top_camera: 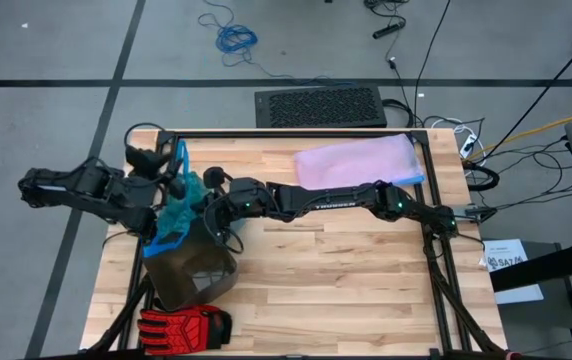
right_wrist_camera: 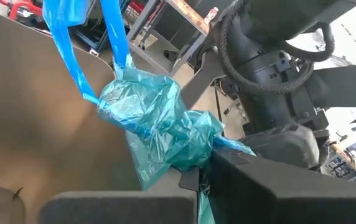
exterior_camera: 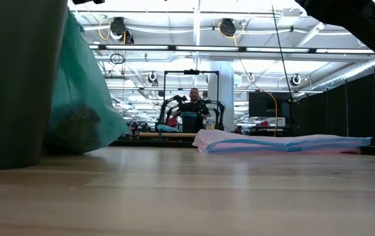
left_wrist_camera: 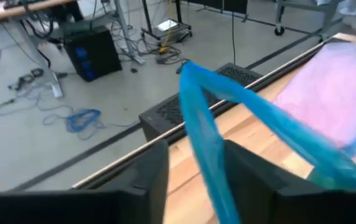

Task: Place trash/remove bag and relplace
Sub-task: Remove the trash bag from the trash bin

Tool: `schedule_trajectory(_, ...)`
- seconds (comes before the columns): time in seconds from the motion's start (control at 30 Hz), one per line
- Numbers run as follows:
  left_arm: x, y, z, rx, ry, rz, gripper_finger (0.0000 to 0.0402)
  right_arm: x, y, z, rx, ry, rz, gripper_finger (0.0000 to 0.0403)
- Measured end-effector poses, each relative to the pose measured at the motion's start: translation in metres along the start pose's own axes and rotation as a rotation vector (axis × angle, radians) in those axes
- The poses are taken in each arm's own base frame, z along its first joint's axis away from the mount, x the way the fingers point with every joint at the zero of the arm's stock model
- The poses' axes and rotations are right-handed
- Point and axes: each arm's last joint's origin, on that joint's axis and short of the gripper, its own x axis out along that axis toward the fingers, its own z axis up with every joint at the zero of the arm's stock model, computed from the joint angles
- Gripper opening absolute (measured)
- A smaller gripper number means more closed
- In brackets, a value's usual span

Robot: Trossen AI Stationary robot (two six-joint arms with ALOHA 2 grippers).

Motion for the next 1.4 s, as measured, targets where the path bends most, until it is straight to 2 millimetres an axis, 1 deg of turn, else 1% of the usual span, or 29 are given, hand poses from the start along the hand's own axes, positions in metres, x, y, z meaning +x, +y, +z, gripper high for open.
schedule_trajectory(0.13, 0.001, -0.006, 0.004, 0.083, -0.023, -0.011, 0.0024, 0.000, 0.000, -0.002, 0.000, 0.012, 0.005, 0.0000)
schedule_trajectory(0.17, 0.001, -0.007, 0.006, 0.088, -0.035, -0.017, 0.0014, 0.000, -0.001, -0.003, 0.000, 0.022, 0.006, 0.0000)
schedule_trajectory(0.23, 0.001, -0.009, 0.010, 0.105, -0.061, -0.028, 0.0007, 0.000, -0.004, -0.008, 0.006, 0.045, 0.013, 0.0000)
schedule_trajectory(0.4, -0.004, -0.007, 0.024, 0.103, -0.123, -0.053, 0.0002, 0.000, -0.022, -0.026, 0.078, 0.101, -0.012, 0.0000)
schedule_trajectory(0.53, -0.012, -0.001, 0.036, 0.107, -0.157, -0.063, 0.0001, -0.001, -0.042, -0.044, 0.130, 0.142, -0.043, 0.0000)
schedule_trajectory(0.63, -0.016, 0.003, 0.042, 0.113, -0.169, -0.068, 0.0001, -0.002, -0.058, -0.056, 0.187, 0.161, -0.075, 0.0000)
schedule_trajectory(0.8, -0.019, 0.006, 0.044, 0.124, -0.175, -0.096, 0.0001, -0.006, -0.081, -0.074, 0.301, 0.178, -0.130, 0.0000)
schedule_trajectory(0.97, -0.020, 0.008, 0.045, 0.127, -0.186, -0.108, 0.0001, -0.008, -0.097, -0.082, 0.345, 0.154, -0.176, 0.0000)
schedule_trajectory(1.07, -0.022, 0.009, 0.047, 0.109, -0.203, -0.159, 0.0000, -0.011, -0.108, -0.091, 0.419, 0.157, -0.206, 0.0000)
schedule_trajectory(1.13, -0.024, 0.009, 0.052, 0.122, -0.237, -0.186, 0.0000, -0.013, -0.116, -0.097, 0.434, 0.160, -0.225, 0.0000)
schedule_trajectory(1.2, -0.027, 0.010, 0.058, 0.111, -0.290, -0.214, 0.0000, -0.015, -0.121, -0.104, 0.440, 0.185, -0.235, 0.0000)
schedule_trajectory(1.3, -0.032, 0.014, 0.064, 0.088, -0.358, -0.256, 0.0000, -0.017, -0.124, -0.113, 0.476, 0.234, -0.224, 0.0000)
schedule_trajectory(1.4, -0.035, 0.018, 0.066, 0.080, -0.382, -0.269, 0.0000, -0.017, -0.123, -0.119, 0.504, 0.264, -0.211, 0.0000)
